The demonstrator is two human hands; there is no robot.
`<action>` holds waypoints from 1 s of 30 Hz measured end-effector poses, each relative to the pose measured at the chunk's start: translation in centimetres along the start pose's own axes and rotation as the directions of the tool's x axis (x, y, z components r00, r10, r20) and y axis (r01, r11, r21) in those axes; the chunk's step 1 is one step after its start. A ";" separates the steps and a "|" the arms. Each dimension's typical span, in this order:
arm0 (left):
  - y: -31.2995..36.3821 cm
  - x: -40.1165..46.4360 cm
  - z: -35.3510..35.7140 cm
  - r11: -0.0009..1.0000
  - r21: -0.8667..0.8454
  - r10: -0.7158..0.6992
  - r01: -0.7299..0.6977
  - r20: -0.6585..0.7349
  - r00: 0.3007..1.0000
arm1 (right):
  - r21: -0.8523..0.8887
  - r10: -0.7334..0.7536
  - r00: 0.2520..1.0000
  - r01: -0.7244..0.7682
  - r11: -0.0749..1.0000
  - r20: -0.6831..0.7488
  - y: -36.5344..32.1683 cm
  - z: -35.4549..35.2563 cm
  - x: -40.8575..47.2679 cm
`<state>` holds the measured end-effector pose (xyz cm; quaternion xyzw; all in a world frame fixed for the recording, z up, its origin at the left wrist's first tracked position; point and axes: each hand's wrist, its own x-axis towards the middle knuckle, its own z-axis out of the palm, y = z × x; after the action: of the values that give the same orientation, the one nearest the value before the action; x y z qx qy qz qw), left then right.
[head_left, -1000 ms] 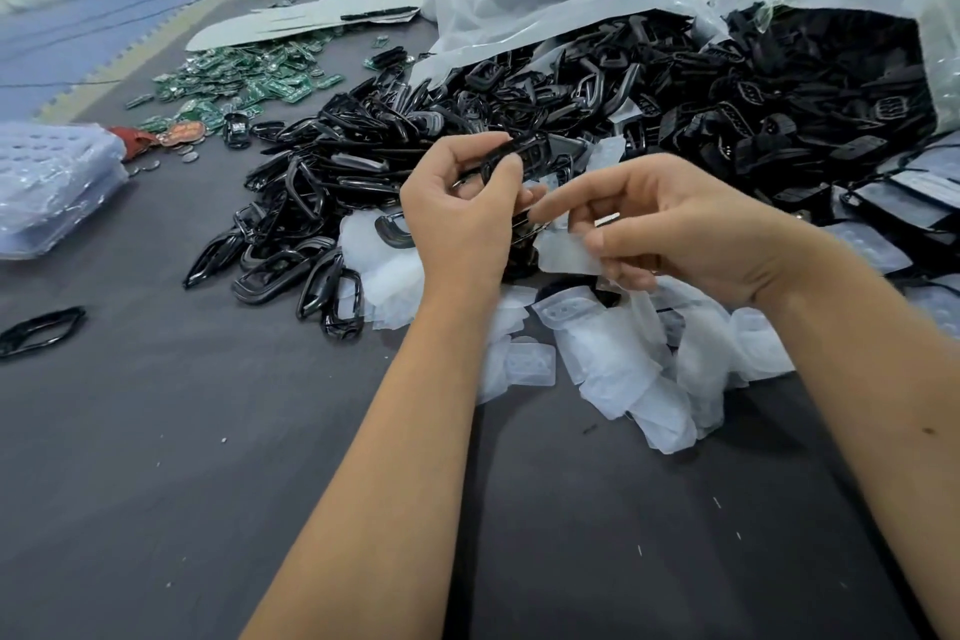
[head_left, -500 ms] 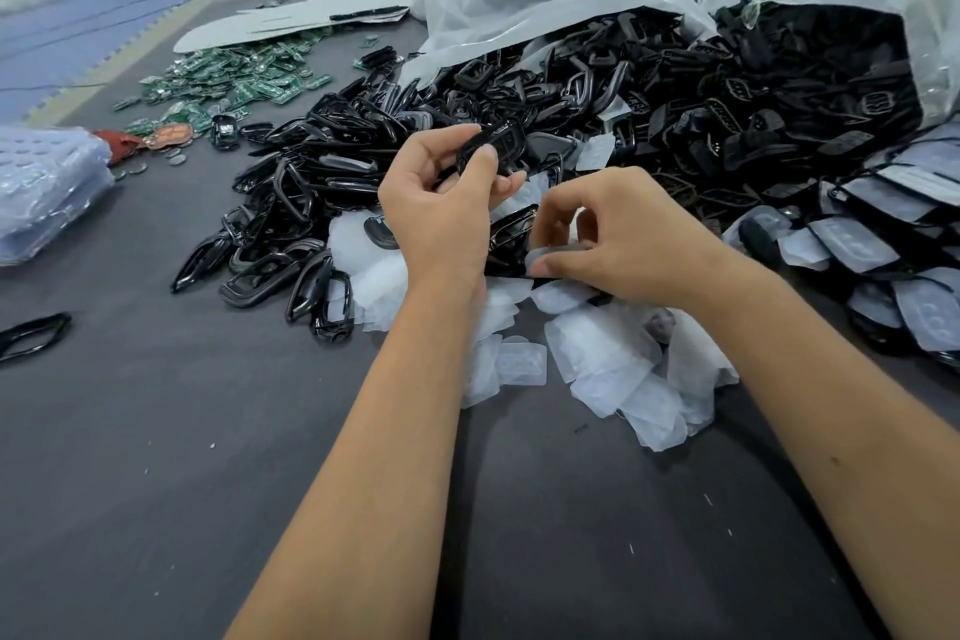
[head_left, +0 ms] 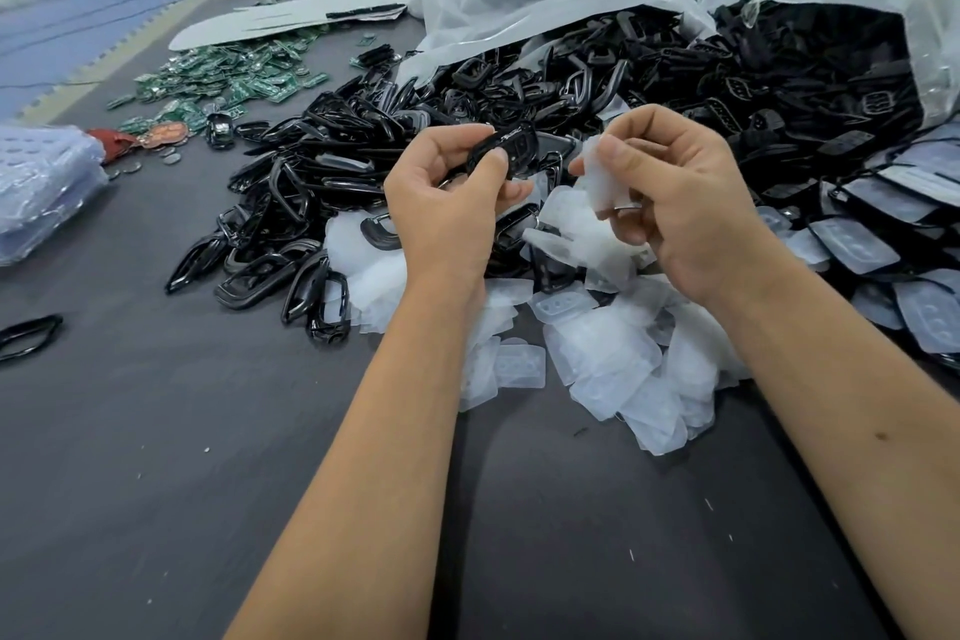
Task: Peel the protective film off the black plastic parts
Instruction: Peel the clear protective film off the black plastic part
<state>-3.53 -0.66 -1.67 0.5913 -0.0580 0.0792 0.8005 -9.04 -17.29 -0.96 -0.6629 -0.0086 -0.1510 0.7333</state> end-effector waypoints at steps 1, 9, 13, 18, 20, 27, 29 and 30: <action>0.0 0.0 0.0 1.000 0.001 0.002 -0.002 0.001 1.000 | 0.028 0.002 1.000 -0.002 1.000 -0.009 0.0 0.0 0.1; 0.0 -0.1 0.0 1.000 0.019 -0.004 0.003 0.074 0.997 | 0.017 -0.020 0.998 0.021 1.000 -0.060 0.6 0.2 -0.1; -0.3 0.0 -0.1 0.998 0.063 -0.003 -0.004 0.119 0.993 | -0.063 -0.039 0.995 0.034 0.997 -0.090 0.6 0.4 -0.1; -0.6 -0.1 0.1 0.991 0.116 0.040 -0.062 0.188 0.981 | 0.009 -0.066 0.990 0.068 0.998 -0.126 0.4 0.5 -0.2; -0.7 -0.1 0.1 0.987 0.138 0.058 -0.086 0.194 0.979 | 0.040 -0.079 0.990 0.084 0.996 -0.118 0.4 0.6 -0.2; -0.8 -0.2 0.4 0.992 0.117 0.023 -0.052 0.233 0.972 | 0.083 -0.100 0.991 0.107 0.991 -0.088 0.3 0.9 -0.3; -0.8 -0.3 0.4 0.996 0.091 -0.001 -0.023 0.258 0.966 | -0.011 -0.142 0.983 0.141 0.990 -0.118 0.6 1.1 -0.2; -0.8 -0.3 0.4 0.997 0.082 -0.013 -0.009 0.269 0.963 | -0.061 -0.166 0.977 0.159 0.985 -0.136 0.7 1.2 -0.2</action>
<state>-3.68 -1.34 -2.39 0.6292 -0.1622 -0.0002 0.7601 -8.82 -16.03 -1.56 -0.6659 -0.0074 -0.2567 0.7004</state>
